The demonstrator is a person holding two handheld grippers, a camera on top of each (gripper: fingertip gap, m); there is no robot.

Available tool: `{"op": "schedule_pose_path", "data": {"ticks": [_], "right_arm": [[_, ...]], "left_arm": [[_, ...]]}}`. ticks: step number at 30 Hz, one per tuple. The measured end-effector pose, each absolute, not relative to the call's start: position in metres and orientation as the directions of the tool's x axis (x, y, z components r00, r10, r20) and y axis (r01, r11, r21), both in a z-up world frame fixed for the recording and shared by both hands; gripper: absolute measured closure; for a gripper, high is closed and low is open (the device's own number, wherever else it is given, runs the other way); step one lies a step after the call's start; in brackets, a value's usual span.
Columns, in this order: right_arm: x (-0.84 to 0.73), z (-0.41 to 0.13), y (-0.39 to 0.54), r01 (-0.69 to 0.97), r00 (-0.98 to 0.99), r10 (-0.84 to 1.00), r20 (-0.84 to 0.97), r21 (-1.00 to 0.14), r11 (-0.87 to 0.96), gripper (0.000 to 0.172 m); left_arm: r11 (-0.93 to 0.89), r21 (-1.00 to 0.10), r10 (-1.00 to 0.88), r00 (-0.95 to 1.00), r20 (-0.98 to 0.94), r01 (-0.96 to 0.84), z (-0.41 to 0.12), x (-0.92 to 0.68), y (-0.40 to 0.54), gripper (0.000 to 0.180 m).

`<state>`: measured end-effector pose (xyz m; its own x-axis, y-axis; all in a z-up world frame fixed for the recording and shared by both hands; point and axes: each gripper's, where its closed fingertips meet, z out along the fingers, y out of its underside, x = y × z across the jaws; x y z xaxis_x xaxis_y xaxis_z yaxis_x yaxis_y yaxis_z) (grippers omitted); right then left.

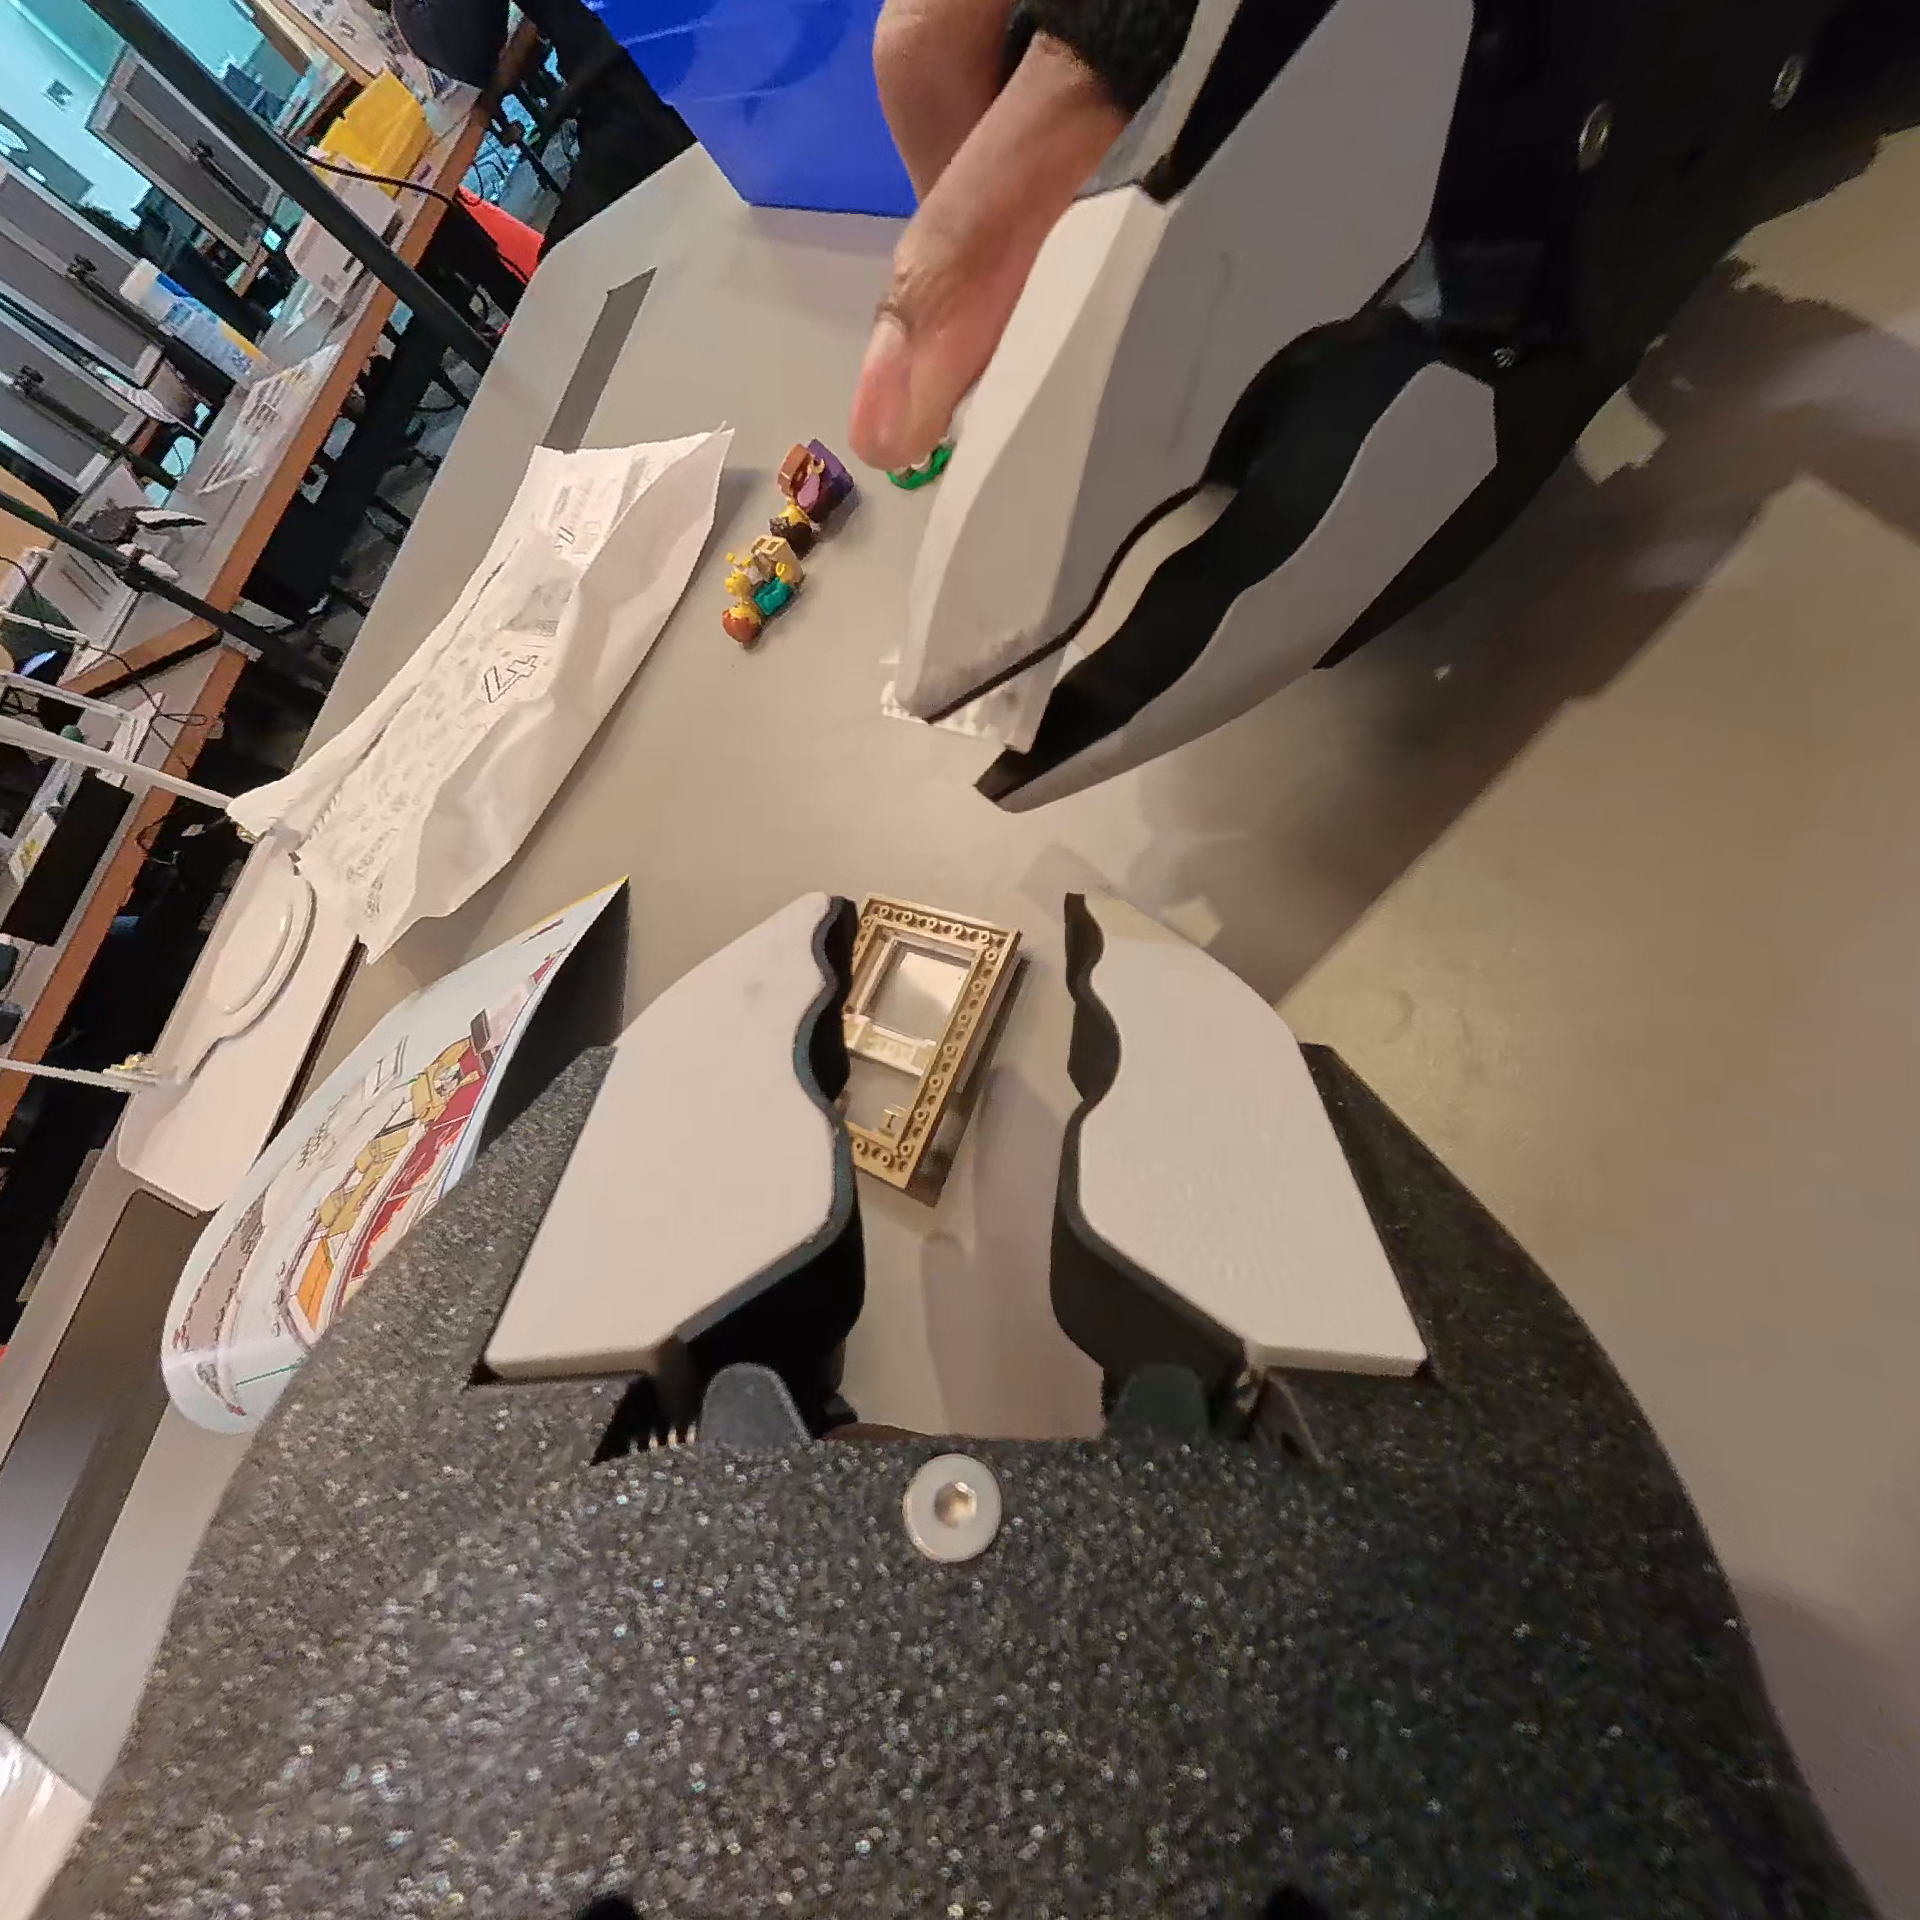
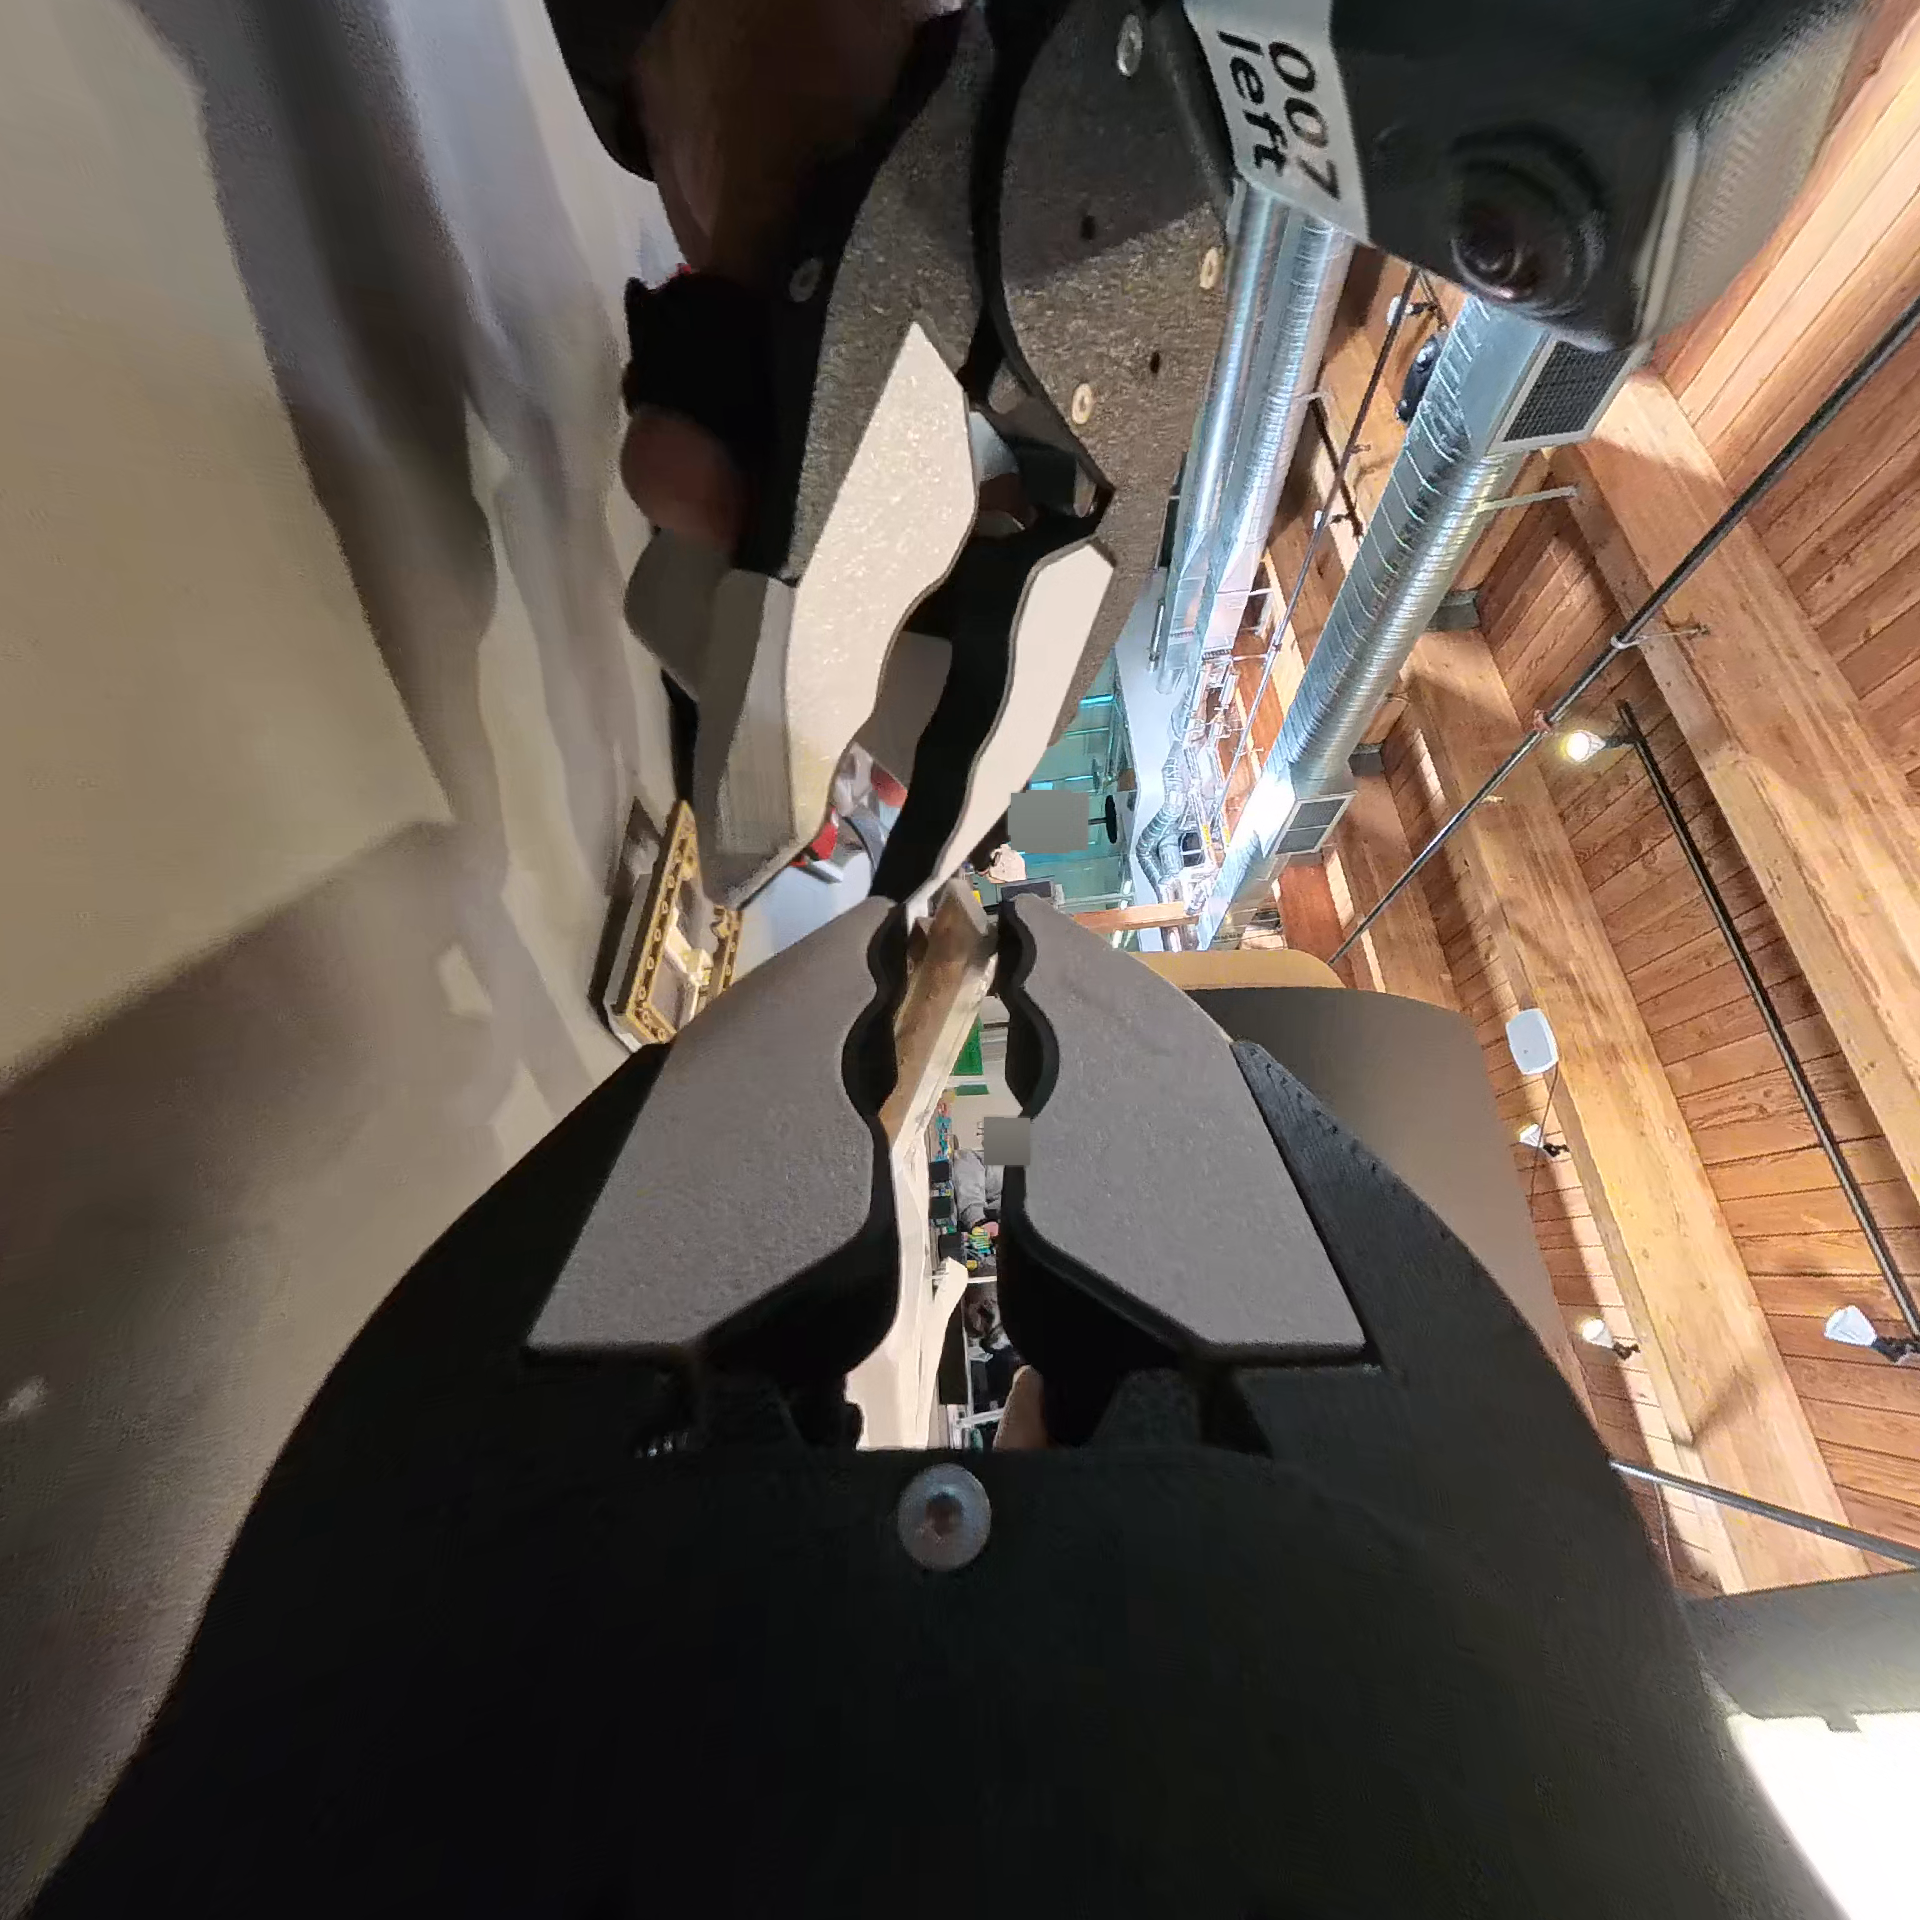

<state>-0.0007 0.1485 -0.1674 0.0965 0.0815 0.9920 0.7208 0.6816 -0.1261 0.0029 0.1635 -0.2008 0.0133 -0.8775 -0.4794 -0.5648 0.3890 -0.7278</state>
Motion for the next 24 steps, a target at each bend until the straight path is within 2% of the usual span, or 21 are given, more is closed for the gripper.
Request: {"op": "schedule_pose_path", "data": {"ticks": [7, 18, 24], "right_arm": [[-0.005, -0.162, 0.143, 0.699, 0.119, 0.067, 0.991, -0.132, 0.703, 0.156], [-0.021, -0.157, 0.121, 0.623, 0.152, 0.076, 0.985, -0.155, 0.767, 0.156], [-0.029, -0.152, 0.110, 0.576, 0.176, 0.087, 0.981, -0.174, 0.799, 0.156]], "left_arm": [[0.451, -0.705, -0.838, 0.013, -0.545, -0.548, -0.199, 0.007, 0.163, 0.141], [0.691, -0.509, -0.610, -0.036, -0.792, -0.514, -0.194, 0.015, 0.155, 0.139], [0.761, -0.489, -0.563, -0.059, -0.824, -0.427, -0.189, 0.020, 0.141, 0.140]]}}
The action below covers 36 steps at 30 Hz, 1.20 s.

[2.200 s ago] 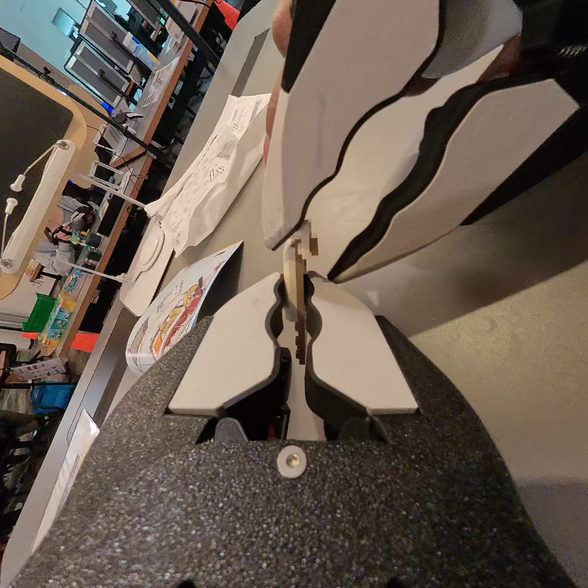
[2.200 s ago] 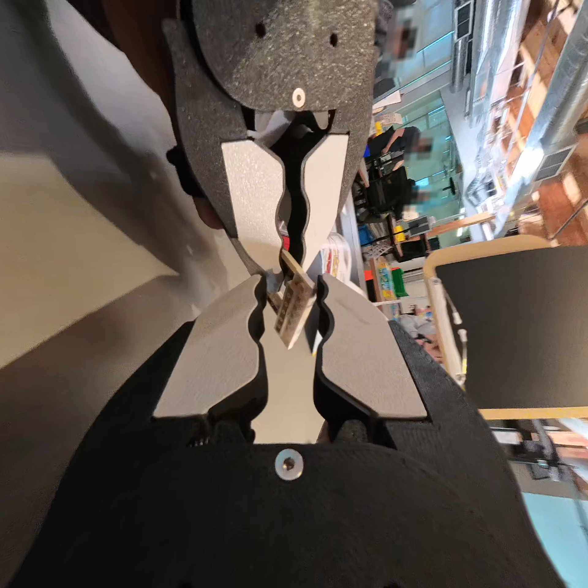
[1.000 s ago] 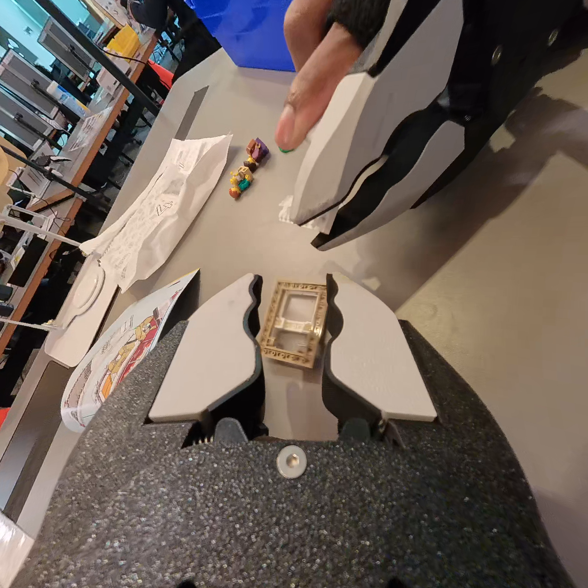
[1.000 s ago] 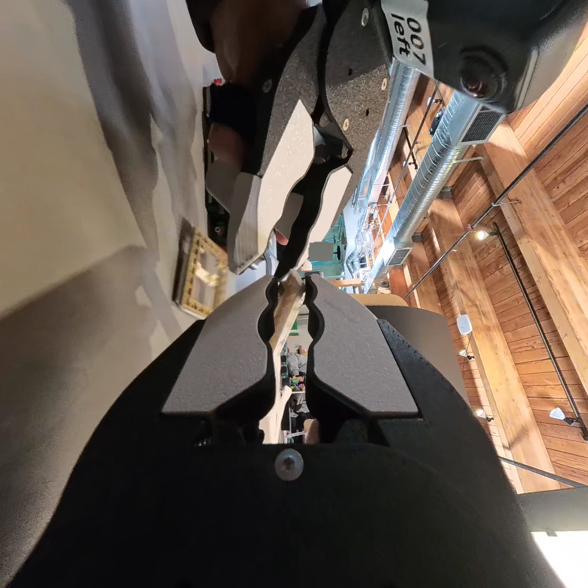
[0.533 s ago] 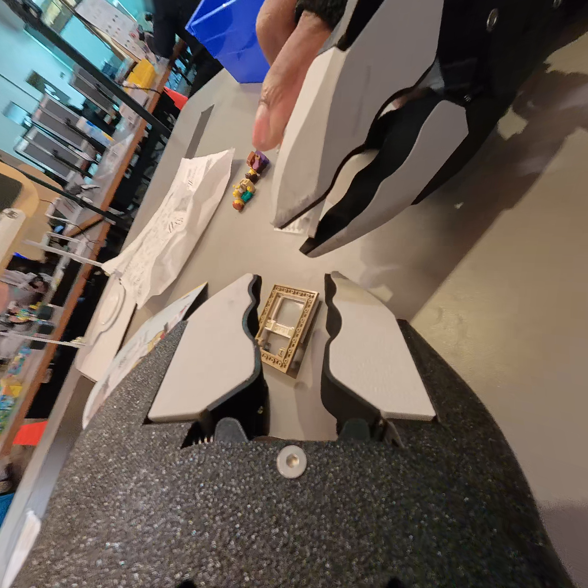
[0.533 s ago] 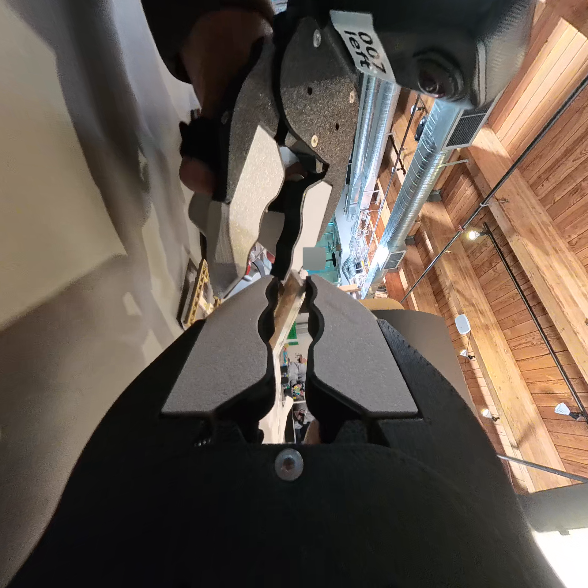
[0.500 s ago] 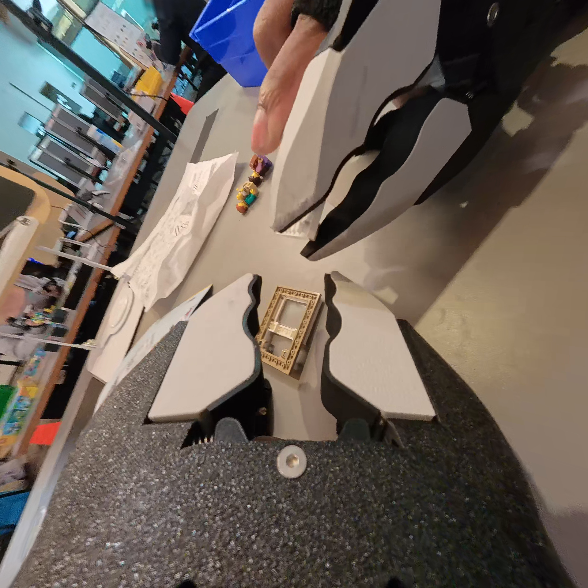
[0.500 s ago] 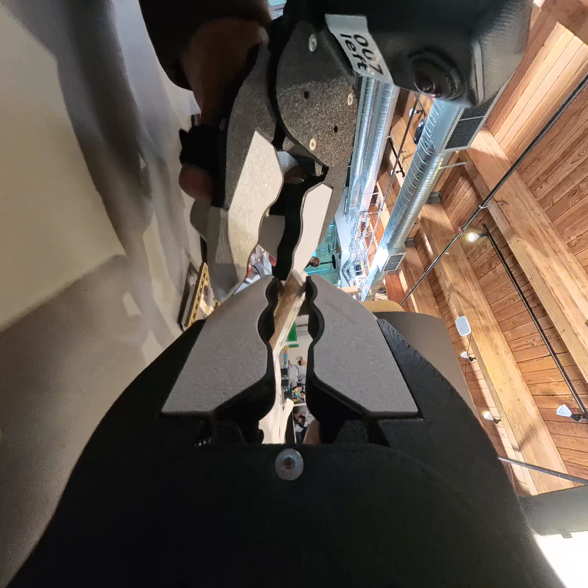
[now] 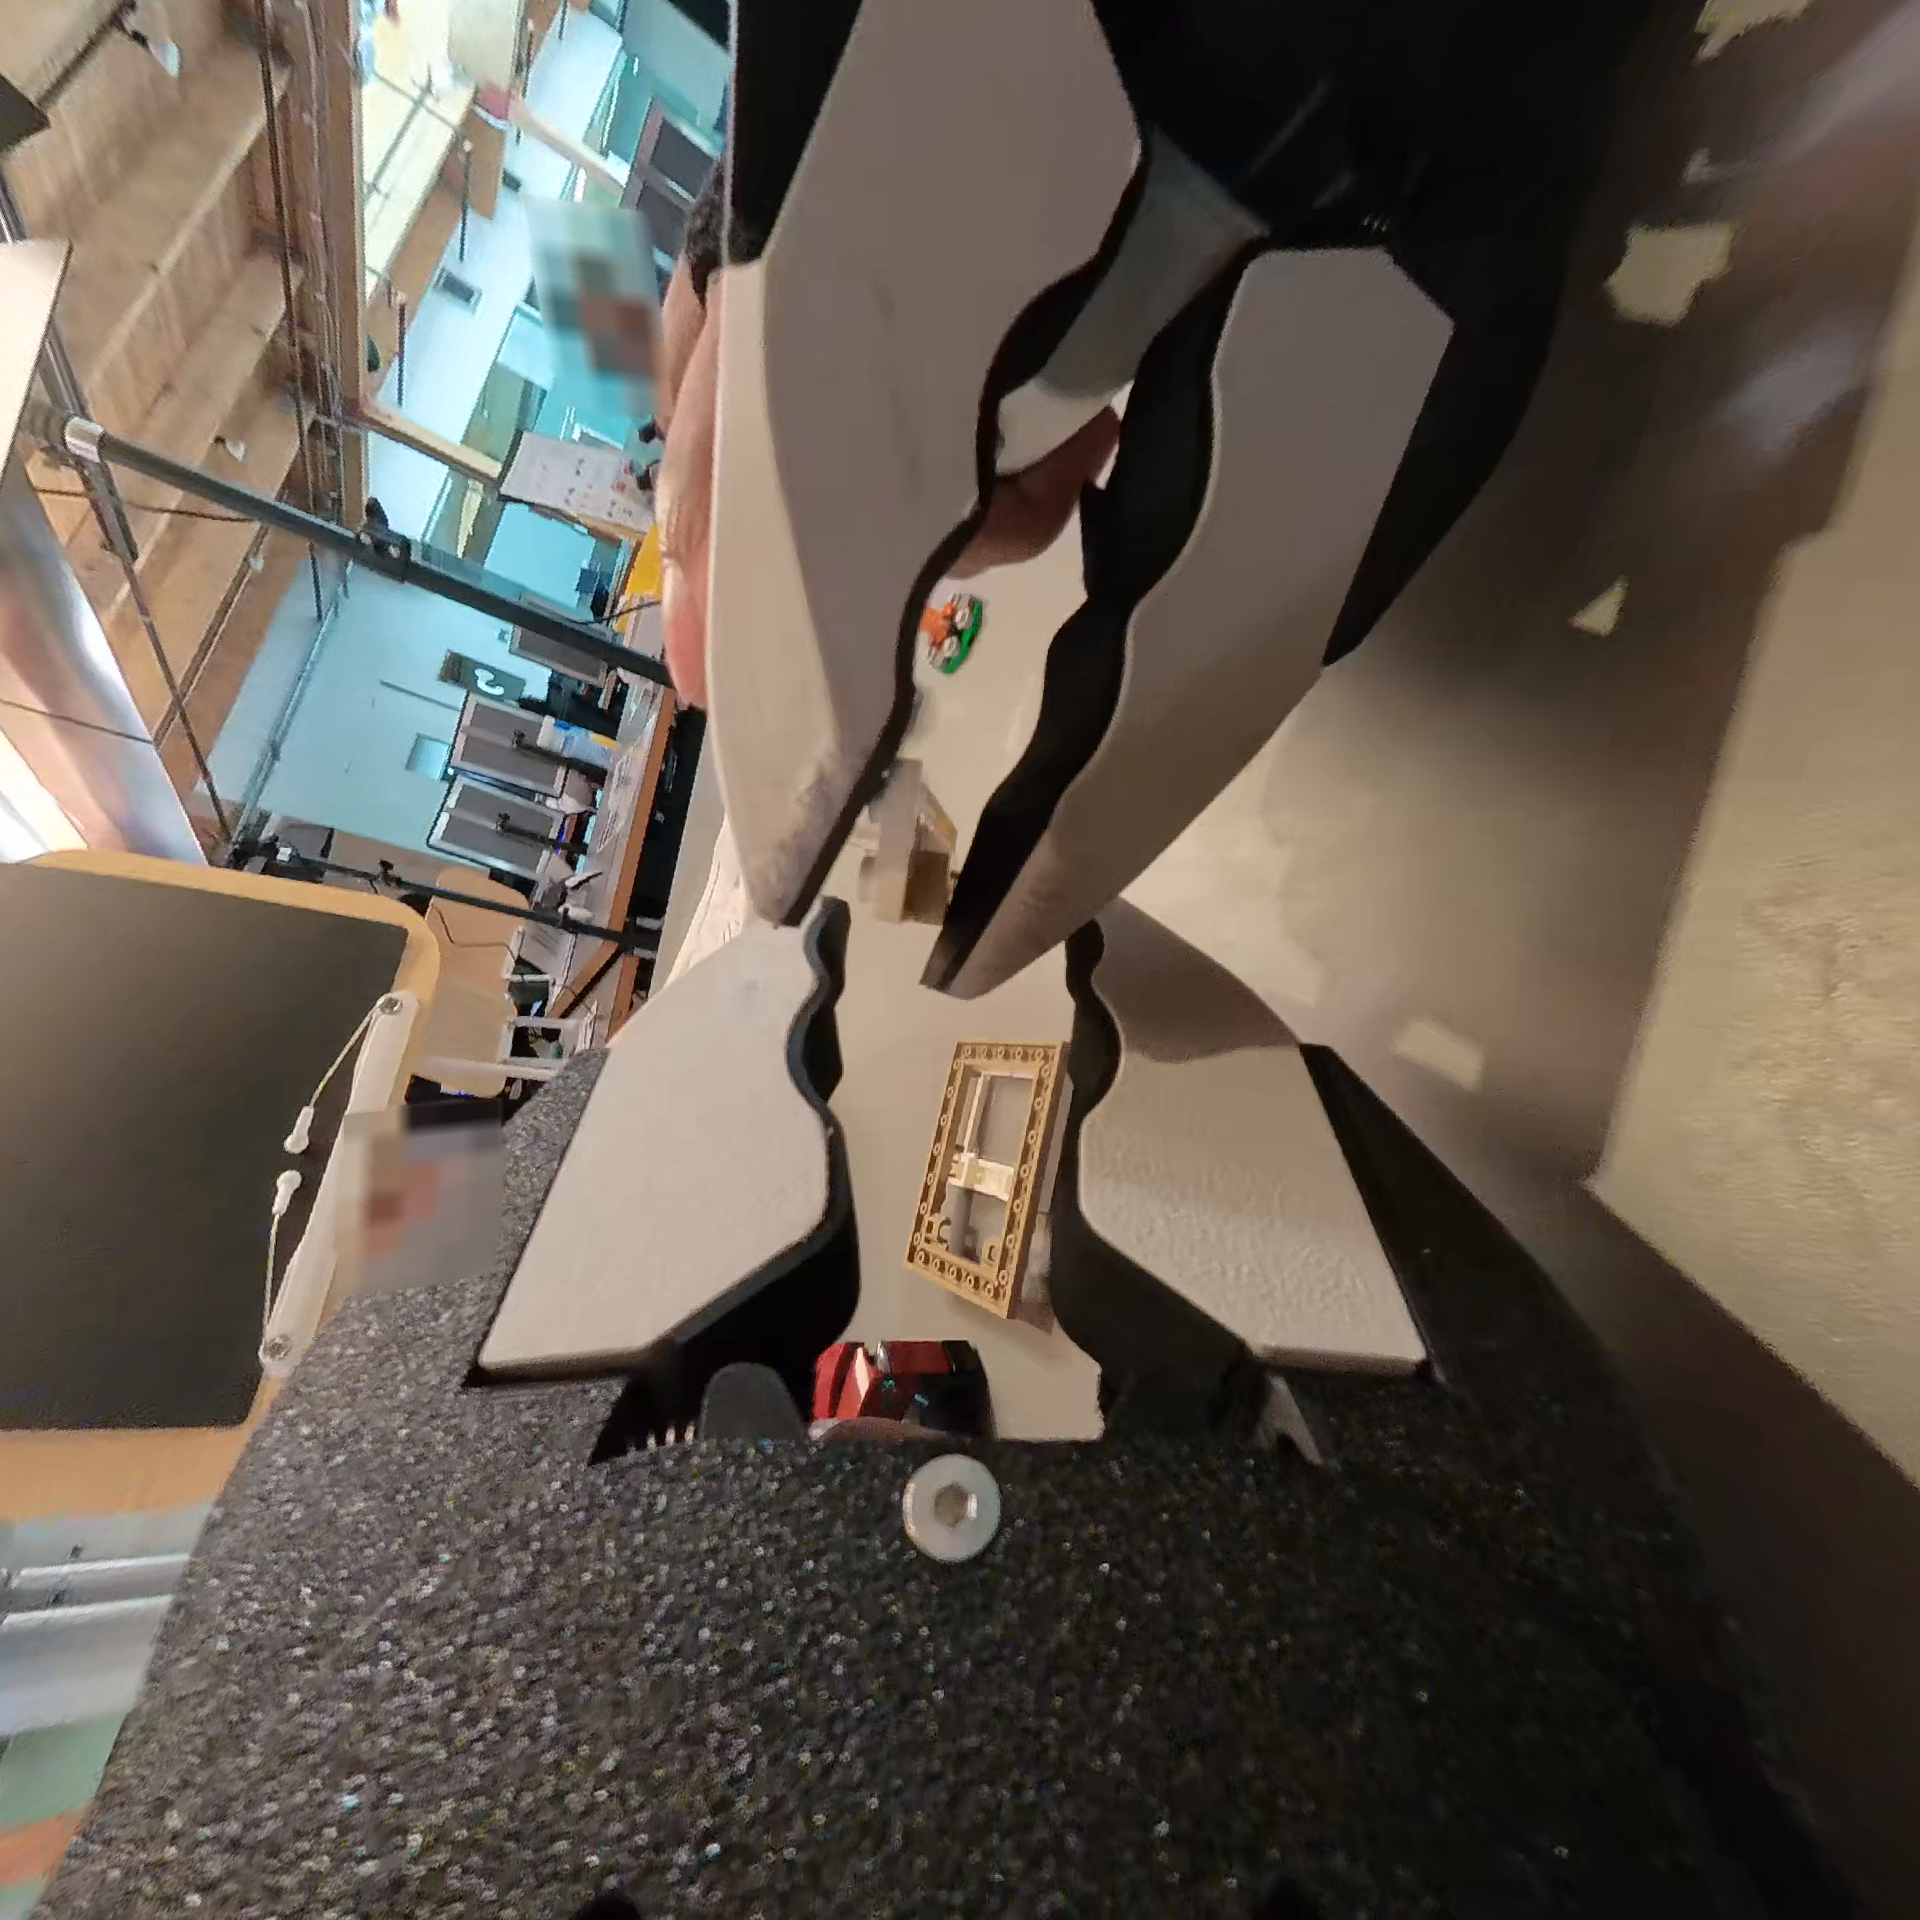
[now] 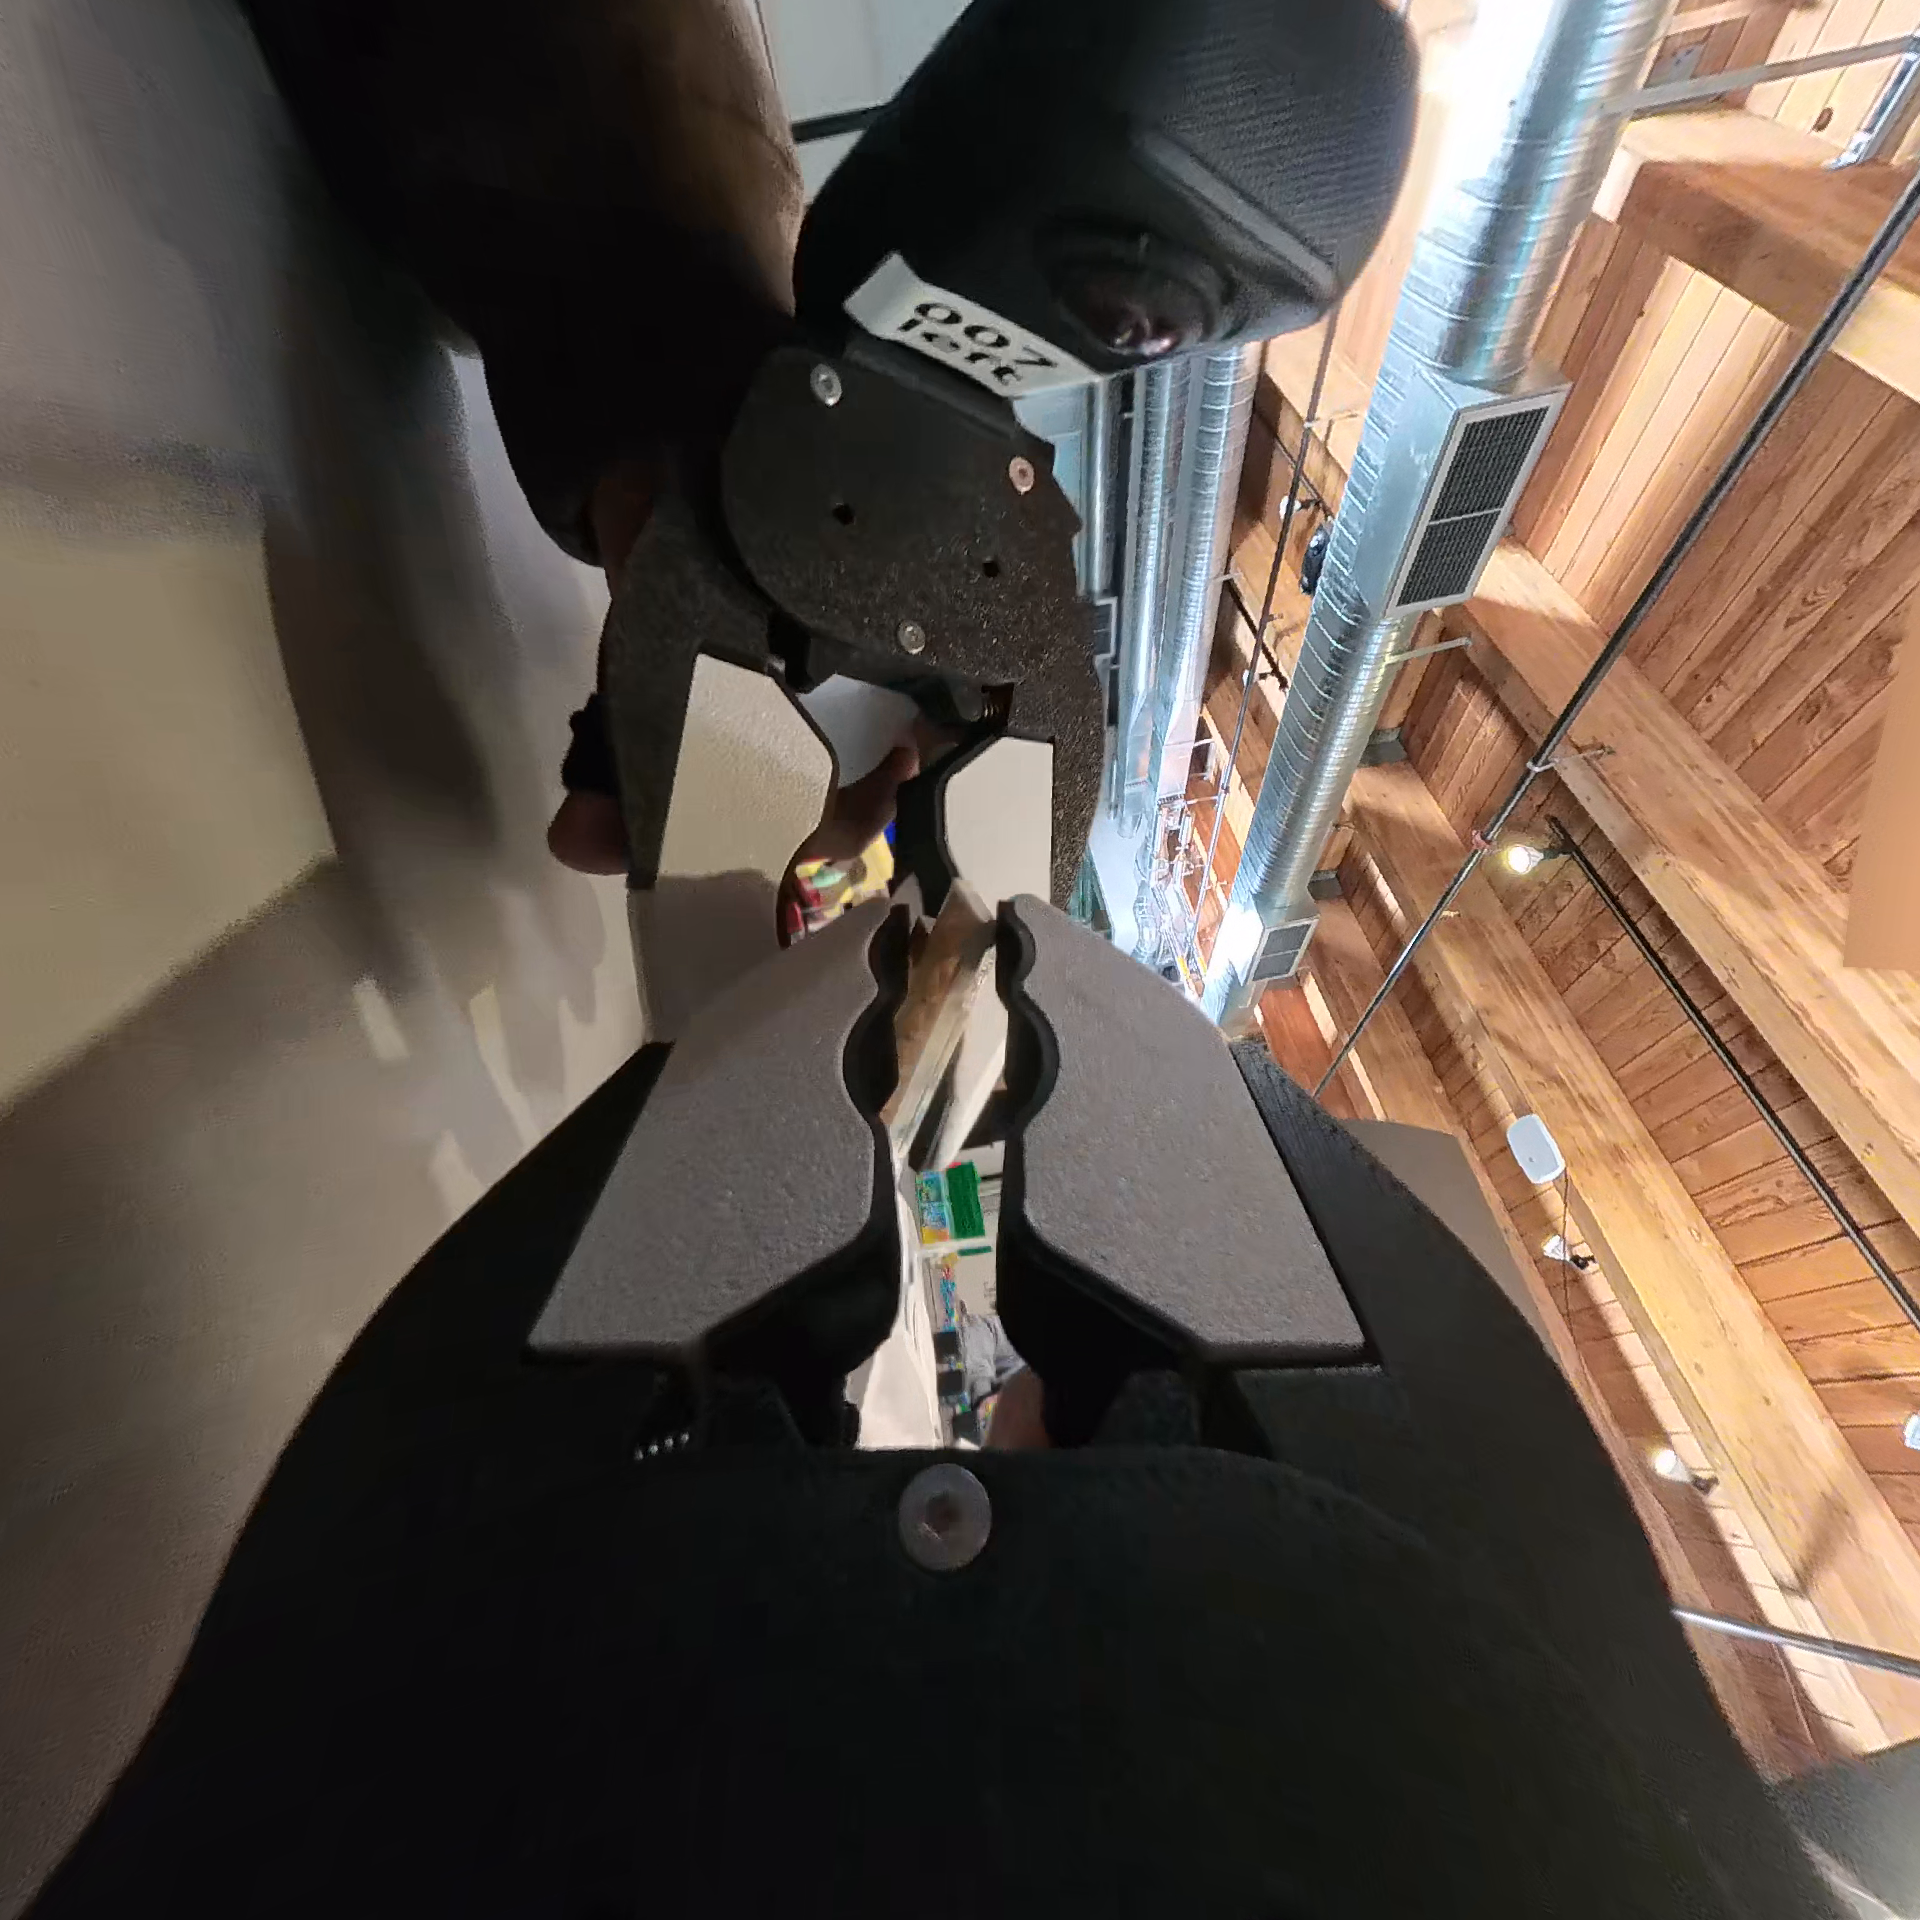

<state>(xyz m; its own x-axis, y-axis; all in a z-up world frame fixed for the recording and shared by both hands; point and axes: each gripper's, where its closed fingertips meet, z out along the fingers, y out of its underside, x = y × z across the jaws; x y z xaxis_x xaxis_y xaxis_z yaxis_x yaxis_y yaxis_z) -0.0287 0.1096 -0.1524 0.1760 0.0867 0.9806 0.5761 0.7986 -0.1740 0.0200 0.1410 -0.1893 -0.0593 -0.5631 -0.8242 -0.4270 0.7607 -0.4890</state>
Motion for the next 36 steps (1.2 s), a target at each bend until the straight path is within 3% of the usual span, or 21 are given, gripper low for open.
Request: {"op": "schedule_pose_path", "data": {"ticks": [4, 6, 14, 17, 20, 24, 28, 32, 36], "right_arm": [[-0.032, -0.149, 0.104, 0.551, 0.191, 0.087, 0.978, -0.180, 0.814, 0.157], [-0.033, -0.149, 0.103, 0.546, 0.192, 0.088, 0.977, -0.181, 0.818, 0.157], [-0.027, -0.152, 0.112, 0.581, 0.184, 0.097, 0.978, -0.188, 0.792, 0.154], [-0.021, -0.154, 0.118, 0.595, 0.193, 0.165, 0.967, -0.249, 0.764, 0.152], [-0.010, -0.159, 0.131, 0.605, 0.237, 0.343, 0.909, -0.414, 0.680, 0.153], [0.001, -0.161, 0.153, 0.524, 0.432, 0.659, 0.615, -0.767, 0.372, 0.154], [0.007, -0.159, 0.168, 0.293, 0.581, 0.800, 0.152, -0.956, -0.031, 0.155], [0.007, -0.151, 0.169, 0.012, 0.540, 0.782, -0.312, -0.926, -0.378, 0.152], [-0.004, -0.158, 0.161, -0.042, 0.477, 0.721, -0.503, -0.833, -0.552, 0.149]], "left_arm": [[0.778, -0.509, -0.568, -0.065, -0.820, -0.369, -0.187, 0.023, 0.131, 0.149], [0.780, -0.509, -0.568, -0.070, -0.820, -0.364, -0.187, 0.024, 0.129, 0.168], [0.762, -0.445, -0.504, 0.001, -0.864, -0.471, -0.181, 0.015, 0.156, 0.171], [0.763, -0.385, -0.431, 0.035, -0.902, -0.520, -0.174, 0.007, 0.171, 0.171], [0.749, -0.336, -0.364, 0.069, -0.929, -0.571, -0.167, -0.001, 0.184, 0.171], [0.737, -0.256, -0.270, 0.075, -0.960, -0.626, -0.162, -0.007, 0.195, 0.171], [0.738, -0.149, -0.152, 0.054, -0.987, -0.658, -0.158, -0.008, 0.197, 0.171], [0.749, -0.068, -0.063, 0.031, -0.997, -0.659, -0.157, -0.005, 0.194, 0.172], [0.747, 0.000, 0.017, 0.019, -1.000, -0.665, -0.154, -0.001, 0.192, 0.171]]}}
